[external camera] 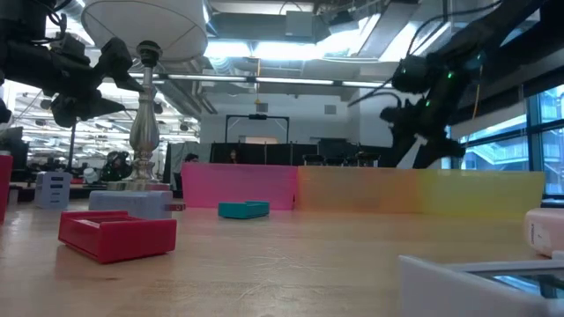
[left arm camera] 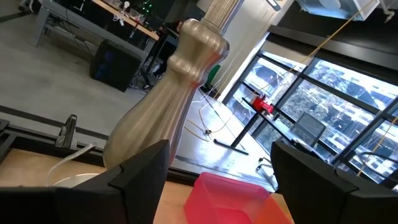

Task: Pick & Place Office items
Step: Put the pink charger adapter into the yellow bin

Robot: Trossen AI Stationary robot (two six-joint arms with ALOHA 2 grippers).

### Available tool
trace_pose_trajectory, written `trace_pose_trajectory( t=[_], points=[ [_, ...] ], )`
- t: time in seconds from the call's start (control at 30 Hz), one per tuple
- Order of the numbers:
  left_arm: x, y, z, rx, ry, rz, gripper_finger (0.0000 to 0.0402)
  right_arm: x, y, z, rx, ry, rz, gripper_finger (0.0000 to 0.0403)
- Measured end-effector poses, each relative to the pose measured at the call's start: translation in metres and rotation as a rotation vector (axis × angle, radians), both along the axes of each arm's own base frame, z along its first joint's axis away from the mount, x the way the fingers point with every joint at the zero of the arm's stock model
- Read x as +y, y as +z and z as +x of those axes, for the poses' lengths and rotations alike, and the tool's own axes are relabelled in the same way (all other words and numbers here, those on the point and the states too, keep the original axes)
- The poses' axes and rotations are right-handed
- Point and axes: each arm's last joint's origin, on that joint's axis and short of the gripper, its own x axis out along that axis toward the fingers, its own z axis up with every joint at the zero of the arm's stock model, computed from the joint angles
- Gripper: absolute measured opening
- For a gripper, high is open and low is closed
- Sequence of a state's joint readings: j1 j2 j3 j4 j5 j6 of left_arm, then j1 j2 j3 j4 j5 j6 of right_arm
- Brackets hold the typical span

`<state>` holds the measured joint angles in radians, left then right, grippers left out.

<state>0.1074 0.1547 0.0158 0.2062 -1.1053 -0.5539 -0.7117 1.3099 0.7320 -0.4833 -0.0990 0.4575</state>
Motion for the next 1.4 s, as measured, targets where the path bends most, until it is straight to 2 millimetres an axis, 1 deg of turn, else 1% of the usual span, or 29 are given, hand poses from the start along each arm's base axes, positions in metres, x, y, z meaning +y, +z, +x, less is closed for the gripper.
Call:
trace_pose_trajectory(
  t=[0.1, 0.17, 0.27, 0.37, 0.43, 0.67, 0.8, 0.93, 1.03, 1.17, 1.3, 1.4],
  points=[
    [0.000, 0.000, 0.000, 0.000, 0.000, 0.000, 0.0276, 0.014, 0.017, -0.004, -0.011, 0.102, -0.005, 0.0302],
    [0.000, 0.000, 0.000, 0.000, 0.000, 0.000, 0.0276, 0.027, 0.026, -0.006, -0.044, 0.196, 0.014, 0.0303],
    [0.000, 0.000, 0.000, 0.000, 0.000, 0.000, 0.0276, 0.052, 0.038, -0.005, -0.117, 0.338, 0.062, 0.0301],
    [0.000, 0.000, 0.000, -0.001, -0.001, 0.000, 0.0276, 0.080, 0.050, -0.001, -0.184, 0.488, 0.072, 0.0295],
    [0.000, 0.000, 0.000, 0.000, -0.001, 0.000, 0.0276, 0.097, 0.054, 0.002, -0.203, 0.584, 0.063, 0.0291],
    [0.000, 0.000, 0.000, -0.001, -0.001, 0.000, 0.0276, 0.147, 0.054, 0.016, -0.220, 0.914, 0.000, 0.0281],
    [0.000, 0.000, 0.000, 0.000, -0.001, 0.000, 0.0276, 0.171, 0.055, 0.021, -0.251, 1.152, -0.109, 0.0281],
    [0.000, 0.000, 0.000, 0.000, -0.001, 0.000, 0.0276, 0.189, 0.057, 0.022, -0.299, 1.405, -0.271, 0.0281],
    [0.000, 0.000, 0.000, 0.000, 0.000, 0.000, 0.0276, 0.198, 0.057, 0.021, -0.320, 1.543, -0.360, 0.0281],
    [0.000, 0.000, 0.000, 0.000, 0.000, 0.000, 0.0276, 0.212, 0.054, 0.020, -0.328, 1.700, -0.429, 0.0281],
    [0.000, 0.000, 0.000, 0.000, 0.000, 0.000, 0.0276, 0.230, 0.049, 0.019, -0.350, 1.928, -0.554, 0.0281],
    [0.000, 0.000, 0.000, 0.000, 0.000, 0.000, 0.0276, 0.244, 0.044, 0.022, -0.379, 2.071, -0.644, 0.0281]
  ],
)
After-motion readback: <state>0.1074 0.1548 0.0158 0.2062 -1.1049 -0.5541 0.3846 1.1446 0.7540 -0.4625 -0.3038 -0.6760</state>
